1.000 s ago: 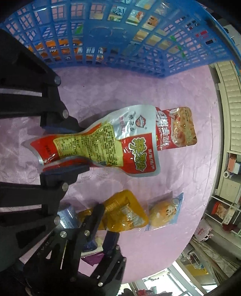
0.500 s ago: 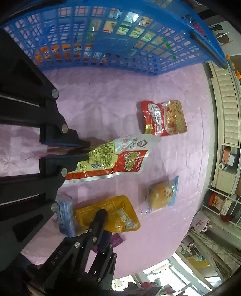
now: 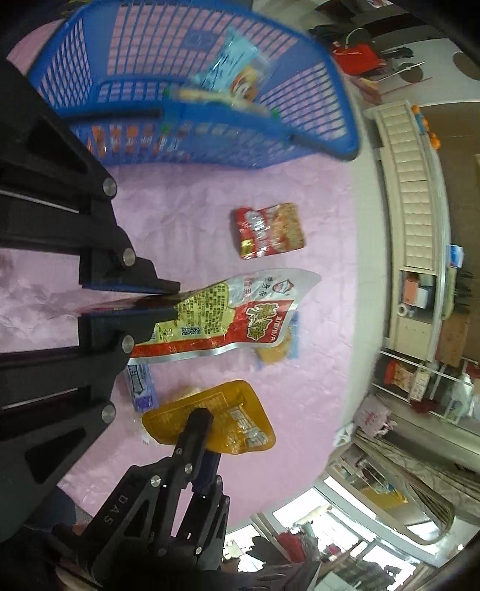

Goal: Organize snacks
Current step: 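Carry the red snack bag into the basket and open the left gripper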

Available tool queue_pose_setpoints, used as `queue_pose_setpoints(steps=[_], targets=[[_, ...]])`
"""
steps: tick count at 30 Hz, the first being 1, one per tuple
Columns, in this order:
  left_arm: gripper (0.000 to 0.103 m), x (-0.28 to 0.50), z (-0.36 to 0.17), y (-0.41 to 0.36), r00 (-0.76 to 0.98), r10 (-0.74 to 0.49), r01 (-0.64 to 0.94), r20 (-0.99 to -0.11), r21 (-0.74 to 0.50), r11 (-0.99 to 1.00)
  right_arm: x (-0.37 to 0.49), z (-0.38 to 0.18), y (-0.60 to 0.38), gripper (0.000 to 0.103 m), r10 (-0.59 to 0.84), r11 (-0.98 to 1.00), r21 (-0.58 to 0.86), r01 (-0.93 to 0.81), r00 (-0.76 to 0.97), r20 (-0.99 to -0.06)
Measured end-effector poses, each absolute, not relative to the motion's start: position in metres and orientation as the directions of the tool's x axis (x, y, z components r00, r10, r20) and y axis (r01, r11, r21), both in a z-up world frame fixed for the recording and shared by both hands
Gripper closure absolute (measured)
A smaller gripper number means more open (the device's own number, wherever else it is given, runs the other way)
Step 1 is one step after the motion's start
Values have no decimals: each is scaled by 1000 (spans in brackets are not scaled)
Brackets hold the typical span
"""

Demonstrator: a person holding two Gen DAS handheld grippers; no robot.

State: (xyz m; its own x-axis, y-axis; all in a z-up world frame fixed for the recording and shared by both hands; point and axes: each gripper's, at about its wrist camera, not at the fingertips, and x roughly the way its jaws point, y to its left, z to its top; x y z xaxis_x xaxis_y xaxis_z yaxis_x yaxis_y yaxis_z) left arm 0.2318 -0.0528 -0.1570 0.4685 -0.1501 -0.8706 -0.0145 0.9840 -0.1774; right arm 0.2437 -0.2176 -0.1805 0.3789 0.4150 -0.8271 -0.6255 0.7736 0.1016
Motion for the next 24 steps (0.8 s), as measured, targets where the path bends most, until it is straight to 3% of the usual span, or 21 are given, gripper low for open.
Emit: queue_pose_setpoints(steps=[13,24], targets=[[97,189,-89,7,586,-125,-13,-800,-164,986,205,-123,-168,85,484,750,108,-652,430,-762],[97,158,-72,83,617,-94,-88,-781,-187,978,183,-111,-103,85,543,693,120,-711,404,-736]])
